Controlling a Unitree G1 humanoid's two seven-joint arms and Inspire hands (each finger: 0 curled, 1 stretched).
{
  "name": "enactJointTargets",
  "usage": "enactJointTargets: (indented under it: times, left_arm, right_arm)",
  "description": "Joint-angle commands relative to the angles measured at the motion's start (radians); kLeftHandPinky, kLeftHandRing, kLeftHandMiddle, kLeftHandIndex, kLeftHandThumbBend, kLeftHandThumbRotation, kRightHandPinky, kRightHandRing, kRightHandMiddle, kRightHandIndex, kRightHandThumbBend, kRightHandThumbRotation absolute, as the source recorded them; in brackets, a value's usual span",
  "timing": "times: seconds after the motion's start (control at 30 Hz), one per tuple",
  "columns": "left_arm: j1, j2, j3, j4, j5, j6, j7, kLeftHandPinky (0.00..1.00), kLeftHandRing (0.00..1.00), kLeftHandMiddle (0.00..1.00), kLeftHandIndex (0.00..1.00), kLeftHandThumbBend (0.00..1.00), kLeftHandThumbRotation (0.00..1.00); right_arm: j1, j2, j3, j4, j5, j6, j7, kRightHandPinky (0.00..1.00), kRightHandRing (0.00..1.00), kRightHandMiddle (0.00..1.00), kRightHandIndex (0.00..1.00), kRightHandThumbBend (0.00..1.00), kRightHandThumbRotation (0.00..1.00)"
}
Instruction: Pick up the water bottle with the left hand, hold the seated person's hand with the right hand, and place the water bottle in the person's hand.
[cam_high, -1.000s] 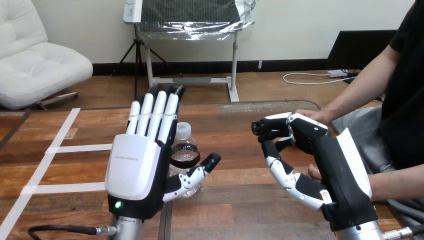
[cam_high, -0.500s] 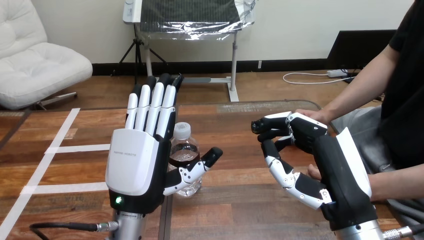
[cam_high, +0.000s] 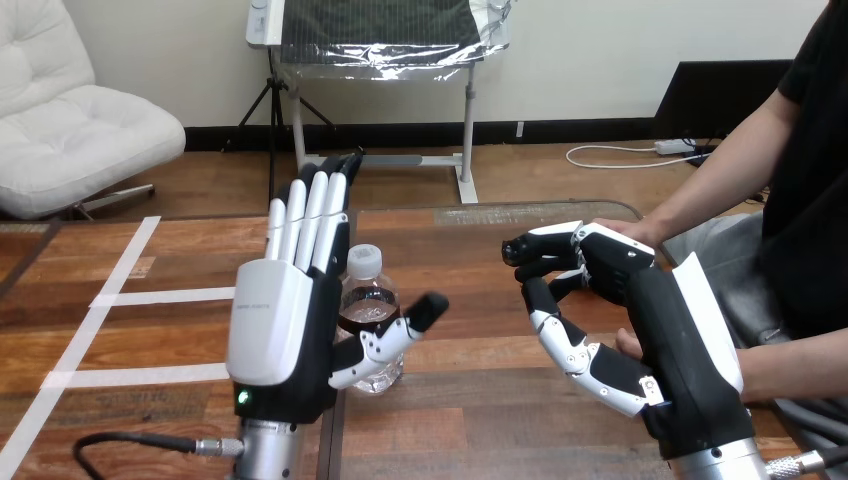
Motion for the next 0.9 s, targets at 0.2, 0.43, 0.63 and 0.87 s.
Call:
enactJointTargets:
  times: [0.2, 0.43, 0.63, 0.87]
  left_arm:
    - [-0.031, -0.089, 0.091, -0.011, -0.431, -0.066, -0.401, 1.0, 1.0, 1.0, 1.0, 0.88, 0.69]
    - [-0.075, -0.147, 0.159, -0.006, -0.61, 0.071, -0.614, 0.96, 1.0, 1.0, 1.0, 0.95, 0.59]
    - [-0.104, -0.169, 0.191, 0.011, -0.643, 0.123, -0.66, 0.93, 0.98, 1.0, 1.0, 0.96, 0.55]
    - [-0.141, -0.188, 0.223, 0.068, -0.647, 0.127, -0.669, 0.88, 0.94, 0.99, 1.0, 0.96, 0.53]
  right_arm:
    - [-0.07, -0.007, -0.01, -0.005, -0.001, -0.023, -0.004, 0.47, 0.6, 0.64, 0.6, 0.28, 0.0]
    - [-0.067, -0.006, -0.01, 0.0, 0.008, -0.03, -0.002, 0.47, 0.6, 0.64, 0.6, 0.29, 0.0]
    - [-0.064, -0.005, -0.01, -0.005, 0.007, -0.024, -0.002, 0.46, 0.59, 0.64, 0.6, 0.29, 0.0]
    - [-0.066, -0.01, -0.011, 0.0, 0.005, -0.036, -0.002, 0.46, 0.59, 0.64, 0.6, 0.3, 0.0]
